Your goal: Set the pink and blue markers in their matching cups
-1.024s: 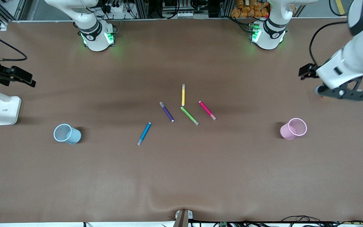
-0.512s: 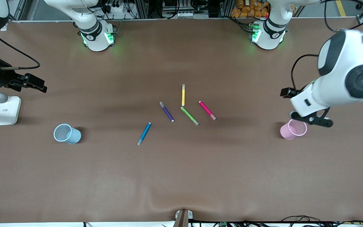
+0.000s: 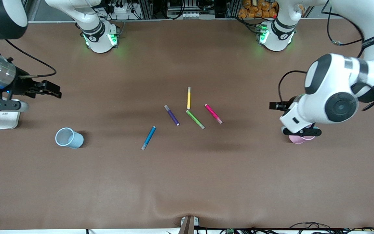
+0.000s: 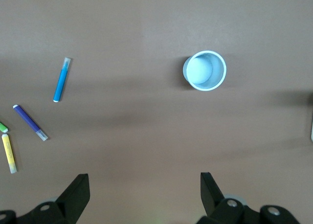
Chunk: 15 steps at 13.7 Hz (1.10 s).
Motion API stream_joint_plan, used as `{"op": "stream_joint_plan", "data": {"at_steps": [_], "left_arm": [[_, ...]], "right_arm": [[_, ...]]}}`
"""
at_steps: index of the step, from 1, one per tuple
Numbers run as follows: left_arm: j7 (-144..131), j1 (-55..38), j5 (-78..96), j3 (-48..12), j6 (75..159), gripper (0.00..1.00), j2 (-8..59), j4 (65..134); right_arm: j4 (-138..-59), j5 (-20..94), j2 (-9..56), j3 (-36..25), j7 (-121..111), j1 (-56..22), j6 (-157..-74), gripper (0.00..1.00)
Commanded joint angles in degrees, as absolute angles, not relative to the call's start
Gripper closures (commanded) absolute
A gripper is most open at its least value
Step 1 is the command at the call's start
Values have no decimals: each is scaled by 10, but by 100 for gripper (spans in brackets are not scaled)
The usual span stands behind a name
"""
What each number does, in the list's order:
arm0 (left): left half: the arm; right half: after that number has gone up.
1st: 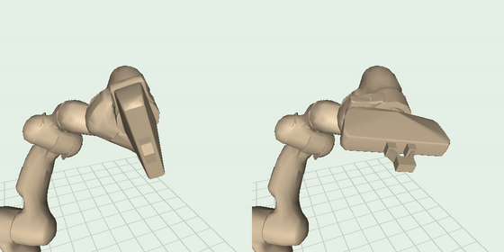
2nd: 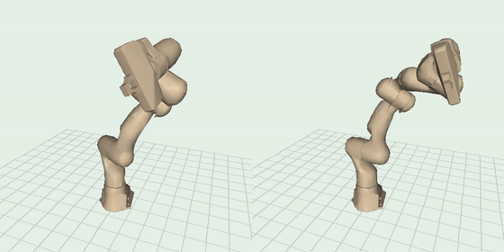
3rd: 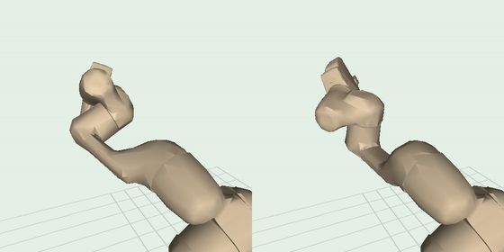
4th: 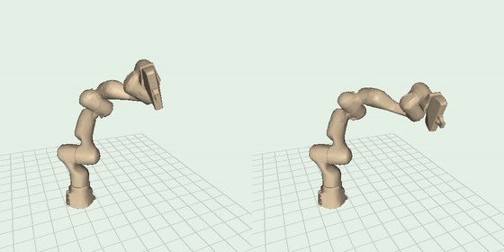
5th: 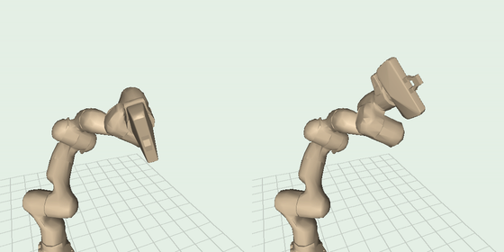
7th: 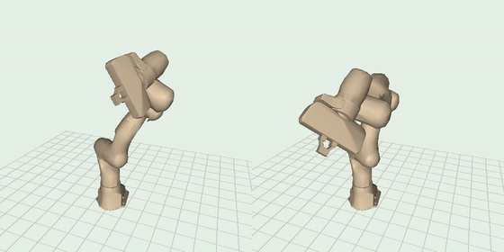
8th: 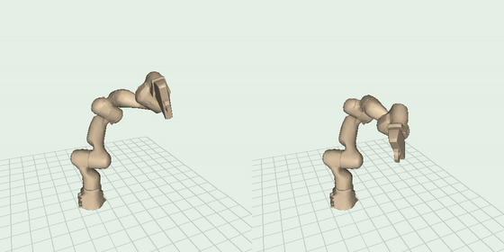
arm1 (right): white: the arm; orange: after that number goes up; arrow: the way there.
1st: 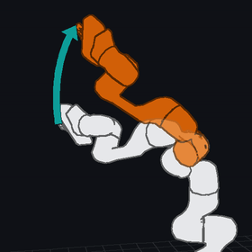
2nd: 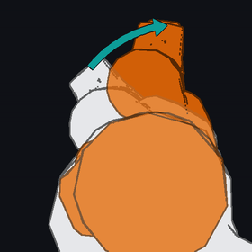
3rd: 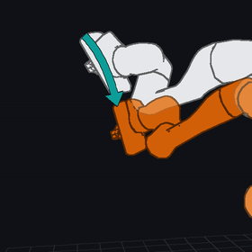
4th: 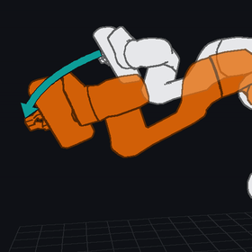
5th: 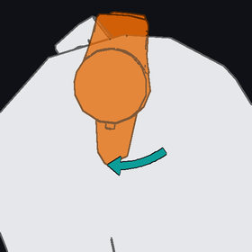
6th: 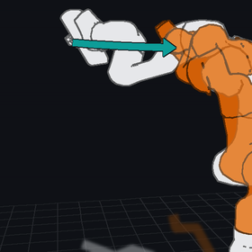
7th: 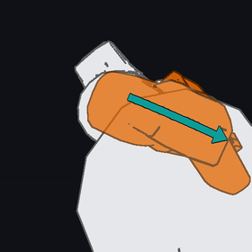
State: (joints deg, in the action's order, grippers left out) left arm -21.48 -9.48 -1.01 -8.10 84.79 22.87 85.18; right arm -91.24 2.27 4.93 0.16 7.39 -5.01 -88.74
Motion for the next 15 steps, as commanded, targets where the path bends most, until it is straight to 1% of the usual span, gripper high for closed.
{"op": "stream_joint_plan", "data": {"at_steps": [1, 3, 4, 8, 11, 14, 15], "left_arm": [[-352, -119, 5, -82, 859, 0, 249, 835], [-376, -143, 6, -81, 890, 0, 255, 840], [-407, -159, 3, -81, 893, 0, 263, 839], [-506, -213, -9, -80, 919, 0, 293, 850], [-577, -239, -10, -80, 1006, 0, 294, 916], [-673, -273, -39, -80, 1041, 0, 328, 921], [-691, -278, -41, -80, 1059, 3, 337, 920]], "right_arm": [[-925, 25, 56, -1, 113, -83, -909, 0], [-944, 25, 56, -1, 121, -93, -935, 0], [-946, 25, 61, -1, 121, -98, -941, 0], [-947, 25, 102, -1, 123, -120, -971, 0], [-947, 26, 138, -1, 161, -148, -1011, 0], [-948, 25, 182, -1, 212, -184, -1072, 0], [-947, 25, 200, -1, 223, -192, -1099, 0]]}}
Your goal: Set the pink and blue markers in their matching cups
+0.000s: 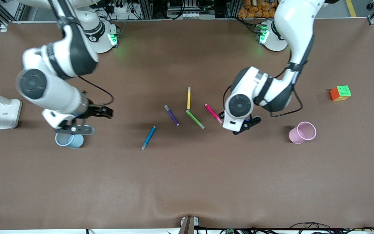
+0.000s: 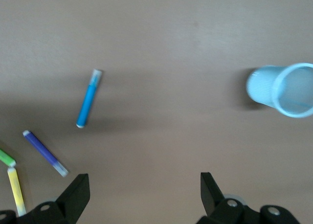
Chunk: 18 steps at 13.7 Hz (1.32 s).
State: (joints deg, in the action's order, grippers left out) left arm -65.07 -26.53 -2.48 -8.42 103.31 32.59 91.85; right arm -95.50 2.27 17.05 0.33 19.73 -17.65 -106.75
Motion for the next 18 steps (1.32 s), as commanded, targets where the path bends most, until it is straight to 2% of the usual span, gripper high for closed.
{"op": "stream_joint_plan", "data": {"at_steps": [1, 3, 6, 8, 11, 18], "left_arm": [[-706, -282, -43, -80, 1073, 5, 350, 918], [-712, -282, -55, -80, 1099, 14, 365, 915], [-714, -279, -56, -76, 1146, 20, 384, 913], [-727, -281, -56, -76, 1164, 22, 392, 913], [-732, -281, -54, -76, 1202, 22, 410, 913], [-773, -301, -55, -76, 1224, 25, 426, 918]], "right_arm": [[-947, 25, 216, -1, 233, -200, -1126, 0], [-947, 25, 252, -1, 259, -221, -1184, 0], [-942, 12, 324, -4, 318, -264, -1284, 0], [-940, -40, 358, -4, 359, -268, -1326, 0], [-940, -54, 394, -3, 396, -267, -1374, 0], [-912, -44, 424, -2, 477, -259, -1381, 0]]}}
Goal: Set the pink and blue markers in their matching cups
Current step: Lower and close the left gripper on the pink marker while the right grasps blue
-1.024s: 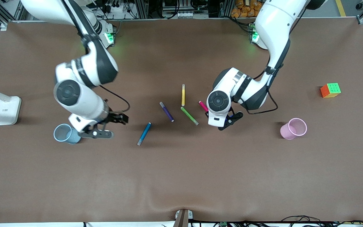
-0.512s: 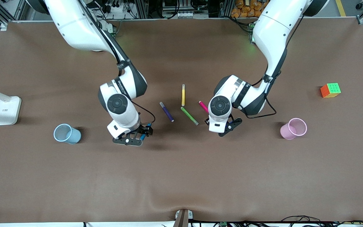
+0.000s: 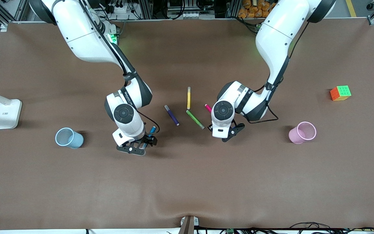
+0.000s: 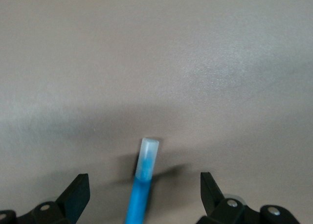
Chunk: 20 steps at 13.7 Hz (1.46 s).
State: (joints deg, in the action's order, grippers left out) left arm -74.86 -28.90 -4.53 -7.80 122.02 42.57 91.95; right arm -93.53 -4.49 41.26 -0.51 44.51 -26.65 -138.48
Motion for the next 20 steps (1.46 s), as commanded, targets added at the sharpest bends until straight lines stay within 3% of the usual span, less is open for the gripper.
{"op": "stream_joint_plan", "data": {"at_steps": [1, 7, 9, 11, 12, 17, 18, 19, 20], "left_arm": [[-774, -302, -55, -76, 1224, 25, 427, 919], [-774, -301, -56, -76, 1219, 32, 425, 927], [-774, -301, -57, -76, 1219, 46, 425, 928], [-774, -300, -56, -77, 1219, 70, 425, 928], [-774, -300, -57, -76, 1219, 73, 424, 928], [-774, -301, -57, -76, 1219, 60, 425, 929], [-774, -301, -57, -76, 1219, 65, 425, 930], [-774, -300, -57, -76, 1219, 85, 425, 929], [-775, -297, -56, -77, 1219, 96, 423, 928]], "right_arm": [[-906, -43, 425, -2, 479, -260, -1380, 0], [-879, -53, 451, -3, 490, -263, -1374, 0], [-882, -63, 451, -3, 447, -259, -1373, 0], [-884, -64, 451, -3, 446, -265, -1373, 0], [-884, -63, 450, -3, 448, -267, -1370, 0], [-893, -64, 449, -3, 452, -269, -1352, 0], [-893, -64, 449, -3, 463, -270, -1350, 0], [-893, -64, 449, -3, 475, -272, -1350, 0], [-893, -64, 449, -3, 479, -273, -1350, 0]]}}
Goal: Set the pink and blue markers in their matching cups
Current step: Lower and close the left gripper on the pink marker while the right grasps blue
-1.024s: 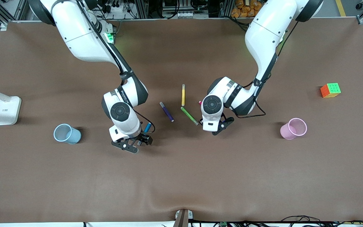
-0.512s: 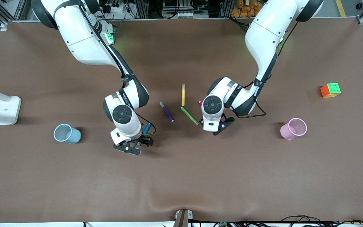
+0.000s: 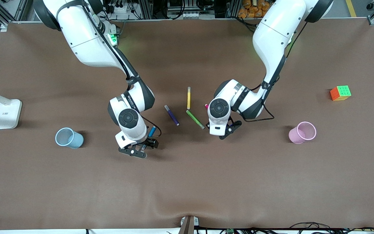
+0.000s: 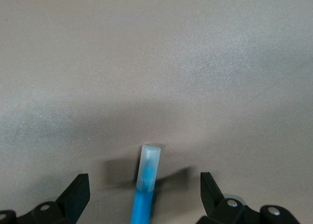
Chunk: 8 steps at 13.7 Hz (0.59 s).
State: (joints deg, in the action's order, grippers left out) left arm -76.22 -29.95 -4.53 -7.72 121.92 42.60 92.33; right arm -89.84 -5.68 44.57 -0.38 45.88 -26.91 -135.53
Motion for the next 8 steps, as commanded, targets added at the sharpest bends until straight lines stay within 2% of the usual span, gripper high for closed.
{"op": "stream_joint_plan", "data": {"at_steps": [1, 5, 6, 7, 8], "left_arm": [[-776, -294, -55, -77, 1219, 100, 421, 927], [-770, -294, -57, -76, 1204, 100, 409, 914], [-769, -293, -58, -73, 1188, 100, 407, 909], [-767, -289, -68, -67, 1172, 100, 404, 908], [-766, -286, -96, -59, 1159, 100, 391, 908]], "right_arm": [[-893, -64, 450, -3, 481, -272, -1350, 0], [-894, -64, 451, -3, 490, -274, -1351, 0], [-895, -64, 451, -3, 490, -274, -1351, 13], [-900, -64, 451, -3, 491, -274, -1353, 61], [-901, -64, 451, -3, 501, -274, -1355, 94]]}}
